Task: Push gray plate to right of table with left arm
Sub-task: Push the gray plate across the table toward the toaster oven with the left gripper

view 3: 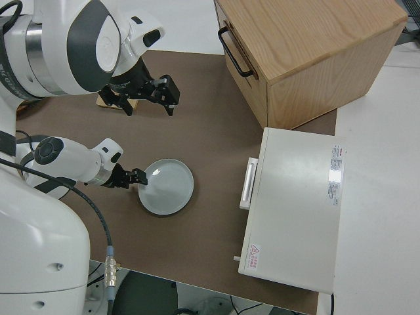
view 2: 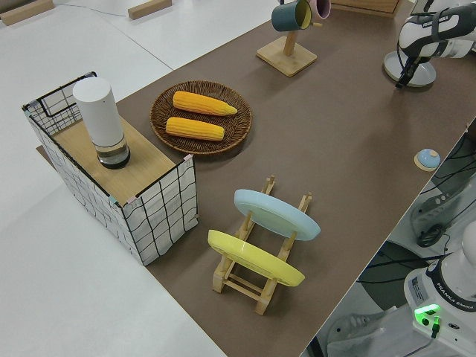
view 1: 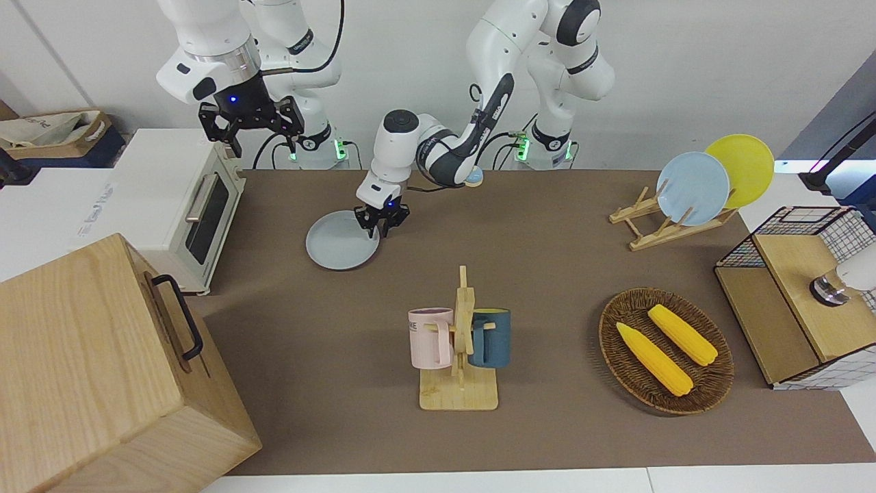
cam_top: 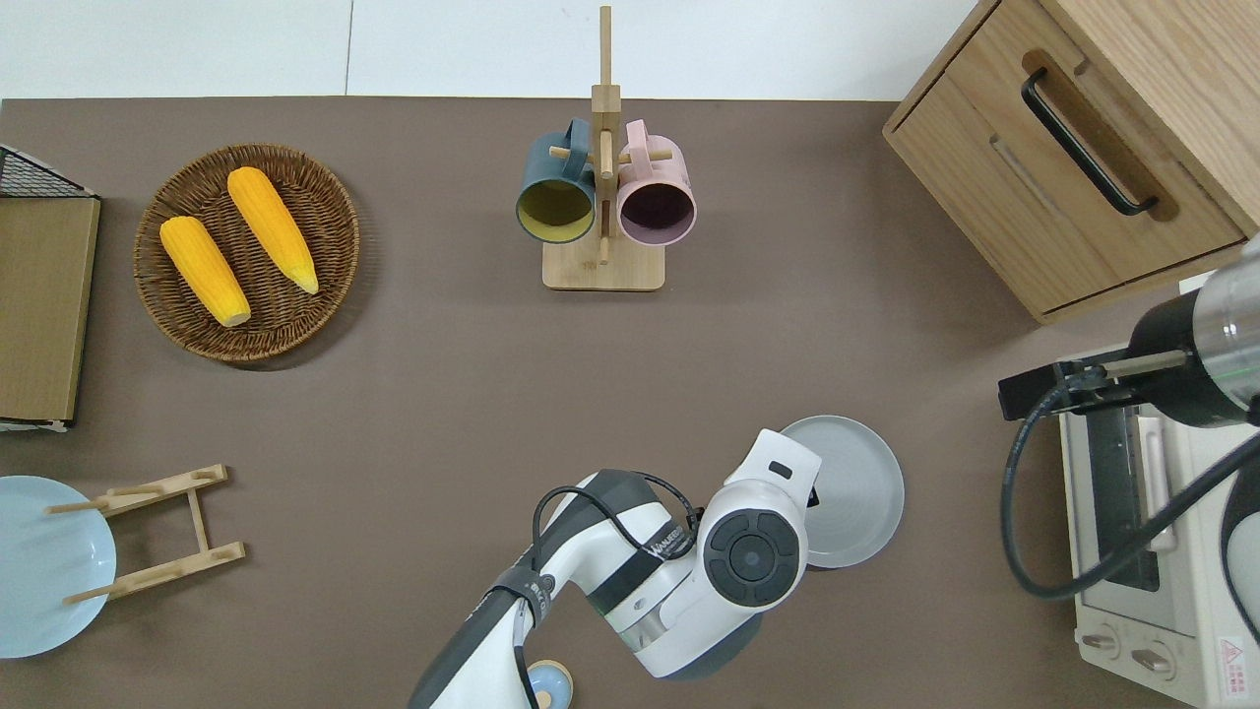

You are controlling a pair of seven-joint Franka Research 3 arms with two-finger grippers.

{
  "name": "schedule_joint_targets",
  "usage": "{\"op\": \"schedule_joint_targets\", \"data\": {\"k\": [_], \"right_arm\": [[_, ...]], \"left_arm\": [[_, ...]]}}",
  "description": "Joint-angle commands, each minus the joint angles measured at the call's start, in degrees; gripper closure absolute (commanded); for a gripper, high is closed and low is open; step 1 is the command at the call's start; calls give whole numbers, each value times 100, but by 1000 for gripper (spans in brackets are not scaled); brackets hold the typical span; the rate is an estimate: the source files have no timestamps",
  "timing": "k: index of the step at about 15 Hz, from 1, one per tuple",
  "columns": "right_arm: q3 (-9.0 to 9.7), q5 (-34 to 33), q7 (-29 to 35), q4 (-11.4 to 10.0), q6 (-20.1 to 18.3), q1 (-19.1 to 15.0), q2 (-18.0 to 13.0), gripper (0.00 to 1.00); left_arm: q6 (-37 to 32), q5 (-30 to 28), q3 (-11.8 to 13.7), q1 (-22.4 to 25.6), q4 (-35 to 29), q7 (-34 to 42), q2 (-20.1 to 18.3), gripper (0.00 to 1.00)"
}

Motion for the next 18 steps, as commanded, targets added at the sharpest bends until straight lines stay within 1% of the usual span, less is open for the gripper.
{"op": "schedule_joint_targets", "data": {"k": [1,3,5,7,8,11,15,18], "right_arm": [[32,46,-15,-3,-69,-62,-43,17],[32,46,-6,-3,-69,-62,-43,17],[23,46,-6,-3,-69,-62,-43,17],[23,46,-6,-3,-69,-62,-43,17],[32,46,-15,-3,-69,-62,-43,17],[32,55,-15,-3,-69,-62,-43,17],[32,46,-15,5,-69,-62,-43,17],[23,46,-6,-3,-69,-62,-43,17]], "left_arm": [[-727,131,27,234,-38,98,-412,9],[-1071,53,27,418,-91,492,-614,9],[-1221,8,1,655,-231,810,-842,9],[-1221,-27,10,822,-590,1117,-1219,7],[-1221,-105,10,989,-766,1319,-1421,7],[-1352,-536,27,1437,-1188,2293,-2037,7],[-2370,-782,45,2272,-1154,3594,-2512,7],[-3135,-809,45,2887,-988,4395,-2837,5]]}}
